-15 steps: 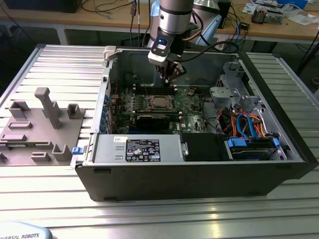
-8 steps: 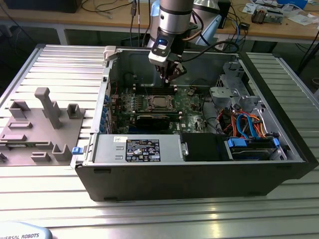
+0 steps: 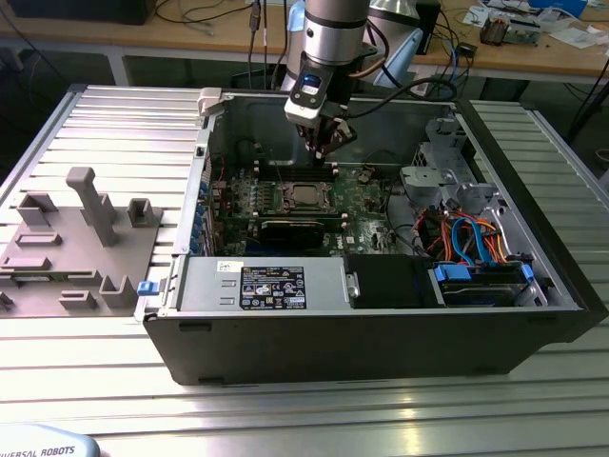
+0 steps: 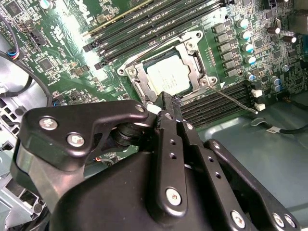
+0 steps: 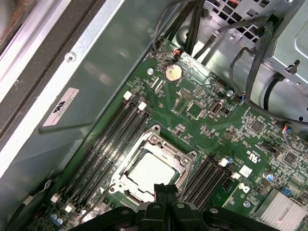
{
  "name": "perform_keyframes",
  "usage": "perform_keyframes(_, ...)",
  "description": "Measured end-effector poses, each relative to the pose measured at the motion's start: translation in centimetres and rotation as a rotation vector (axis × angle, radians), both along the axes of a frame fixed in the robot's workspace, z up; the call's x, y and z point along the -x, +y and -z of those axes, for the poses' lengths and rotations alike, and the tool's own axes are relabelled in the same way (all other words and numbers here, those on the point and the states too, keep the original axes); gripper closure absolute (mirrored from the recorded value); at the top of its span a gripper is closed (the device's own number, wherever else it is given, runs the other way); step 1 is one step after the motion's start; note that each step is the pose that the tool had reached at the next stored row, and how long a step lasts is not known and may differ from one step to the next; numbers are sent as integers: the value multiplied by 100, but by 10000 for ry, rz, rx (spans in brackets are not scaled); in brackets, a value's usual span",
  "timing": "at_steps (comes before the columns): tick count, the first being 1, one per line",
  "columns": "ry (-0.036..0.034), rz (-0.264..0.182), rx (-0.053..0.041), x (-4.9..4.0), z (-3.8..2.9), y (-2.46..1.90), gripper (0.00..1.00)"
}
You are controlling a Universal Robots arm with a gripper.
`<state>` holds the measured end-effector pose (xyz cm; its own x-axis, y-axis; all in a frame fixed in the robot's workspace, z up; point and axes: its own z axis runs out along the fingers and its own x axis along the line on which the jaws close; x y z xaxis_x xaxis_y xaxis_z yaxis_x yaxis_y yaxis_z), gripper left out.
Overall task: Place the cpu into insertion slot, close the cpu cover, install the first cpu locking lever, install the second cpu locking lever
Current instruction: 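Install the first cpu locking lever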
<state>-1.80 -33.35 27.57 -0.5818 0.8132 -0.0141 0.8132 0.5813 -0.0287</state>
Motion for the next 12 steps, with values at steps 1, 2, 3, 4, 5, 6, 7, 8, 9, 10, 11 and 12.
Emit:
perform_keyframes(1, 0, -14, 0, 0, 0, 0, 89)
perform_keyframes(2, 0, -36, 0, 0, 0, 0, 89)
perform_keyframes(3, 0, -57, 0, 0, 0, 0, 89)
perform_keyframes(4, 0, -82, 0, 0, 0, 0, 89)
perform_keyframes(5, 0, -104, 0, 0, 0, 0, 89)
perform_keyframes(6, 0, -124, -1, 0, 0, 0, 89)
perform_keyframes(7, 0, -143, 0, 0, 0, 0, 89)
perform_keyframes(8, 0, -157, -1, 0, 0, 0, 89)
perform_keyframes(9, 0, -179, 0, 0, 0, 0, 89)
perform_keyframes(10, 1, -192, 0, 0, 0, 0, 89)
perform_keyframes(11, 1, -207, 0, 0, 0, 0, 89)
perform_keyframes(12, 0, -229, -1, 0, 0, 0, 89)
